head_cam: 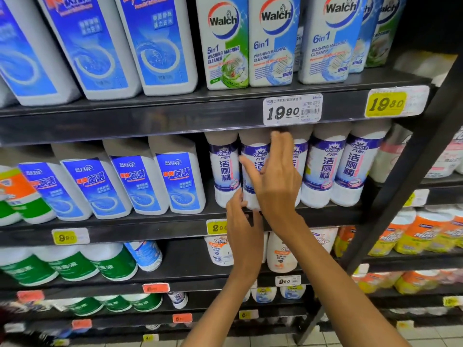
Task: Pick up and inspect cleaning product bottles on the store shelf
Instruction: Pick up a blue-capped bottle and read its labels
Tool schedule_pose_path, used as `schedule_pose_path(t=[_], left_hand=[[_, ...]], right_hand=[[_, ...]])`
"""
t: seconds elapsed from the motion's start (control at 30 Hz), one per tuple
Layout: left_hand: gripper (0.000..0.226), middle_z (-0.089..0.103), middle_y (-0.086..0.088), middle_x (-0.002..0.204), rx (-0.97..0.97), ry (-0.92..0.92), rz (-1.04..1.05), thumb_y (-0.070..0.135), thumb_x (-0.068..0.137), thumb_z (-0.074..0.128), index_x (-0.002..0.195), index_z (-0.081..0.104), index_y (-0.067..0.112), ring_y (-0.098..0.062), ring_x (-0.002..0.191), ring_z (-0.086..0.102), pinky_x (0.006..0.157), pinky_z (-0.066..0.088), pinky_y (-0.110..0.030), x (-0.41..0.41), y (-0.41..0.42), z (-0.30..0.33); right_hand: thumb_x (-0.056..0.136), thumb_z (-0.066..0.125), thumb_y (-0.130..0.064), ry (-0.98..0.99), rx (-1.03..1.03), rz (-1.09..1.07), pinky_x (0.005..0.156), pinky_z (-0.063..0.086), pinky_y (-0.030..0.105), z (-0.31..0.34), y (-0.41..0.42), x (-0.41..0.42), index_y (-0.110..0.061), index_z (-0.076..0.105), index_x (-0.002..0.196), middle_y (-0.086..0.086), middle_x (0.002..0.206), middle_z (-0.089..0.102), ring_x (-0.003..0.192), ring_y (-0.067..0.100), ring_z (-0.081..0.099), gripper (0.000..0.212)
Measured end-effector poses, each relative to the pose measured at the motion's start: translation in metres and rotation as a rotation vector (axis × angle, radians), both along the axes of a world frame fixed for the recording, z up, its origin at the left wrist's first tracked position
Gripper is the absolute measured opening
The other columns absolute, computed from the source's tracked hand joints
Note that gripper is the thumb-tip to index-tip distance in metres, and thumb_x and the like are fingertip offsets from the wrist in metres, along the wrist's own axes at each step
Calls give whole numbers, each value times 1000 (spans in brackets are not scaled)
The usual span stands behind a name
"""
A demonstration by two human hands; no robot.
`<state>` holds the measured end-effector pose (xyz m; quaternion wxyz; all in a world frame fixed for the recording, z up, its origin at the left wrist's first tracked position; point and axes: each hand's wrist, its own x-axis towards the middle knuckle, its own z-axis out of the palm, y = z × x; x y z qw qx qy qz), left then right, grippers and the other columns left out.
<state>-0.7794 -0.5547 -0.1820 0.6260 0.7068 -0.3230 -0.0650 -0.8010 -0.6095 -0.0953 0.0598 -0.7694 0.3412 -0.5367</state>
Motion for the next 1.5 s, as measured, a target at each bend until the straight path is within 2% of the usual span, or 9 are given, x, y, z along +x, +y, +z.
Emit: schedule_pose_path(t=[0.1,0.2,0.3,0.43,0.63,0.83,0.97,1.4,1.5], left_hand=[[50,52,-5,129,7,4,-9,0,88,59,134,43,13,-16,117,50,96,47,-37,2,-2,0],[49,53,-6,126,11,14,-17,1,87,61,132,45,12,-17,117,50,97,46,-36,7,-2,1],[53,52,-5,122,12,13,-42,3,85,65,132,44,14,-17,115,50,95,48,-33,12,-3,1],[55,49,-5,121,26,2,-76,7,84,68,132,44,14,-17,113,50,94,50,-33,15,-3,-2],[57,44,-8,125,13,-14,-101,12,81,72,131,45,9,-17,116,48,97,48,-30,14,0,-2],[60,44,-1,125,-29,-39,-123,18,78,76,129,44,16,-13,115,48,96,48,-28,17,13,-4],[69,48,2,126,-31,-43,-142,24,74,79,131,41,18,-13,115,51,95,50,-37,19,20,-3],[38,66,6,101,96,202,-365,5,82,69,106,55,31,0,89,65,74,50,-10,6,88,11],[53,67,-9,111,166,430,-602,32,68,72,118,59,20,-20,102,65,90,52,-35,-2,109,14]], right_hand=[[74,77,-35,43,12,-144,45,29,23,12,-9,14,6,59,84,25,85,61,54,34,58,46],[70,81,-34,26,-55,-207,45,33,24,9,-15,17,5,59,78,21,75,60,57,32,60,46],[76,79,-32,-93,-156,-135,65,47,27,2,-12,14,7,62,93,20,85,63,77,32,62,46],[78,79,-23,-241,-78,-15,89,37,23,1,-9,10,10,59,106,22,97,62,93,32,55,47],[80,75,-11,-296,50,114,80,32,2,6,-1,13,10,54,109,22,101,56,92,13,47,42],[81,74,-16,-328,117,194,83,41,7,9,-1,5,5,55,115,16,105,57,94,5,47,43],[79,76,-19,-349,256,285,87,53,33,13,1,0,-1,56,119,12,110,58,101,20,58,48],[90,58,-23,-506,966,827,83,54,27,4,10,-43,-10,46,132,4,115,62,103,13,63,45],[80,56,-35,-642,1332,1105,87,53,43,0,16,-47,-6,55,118,12,102,70,95,26,66,49]])
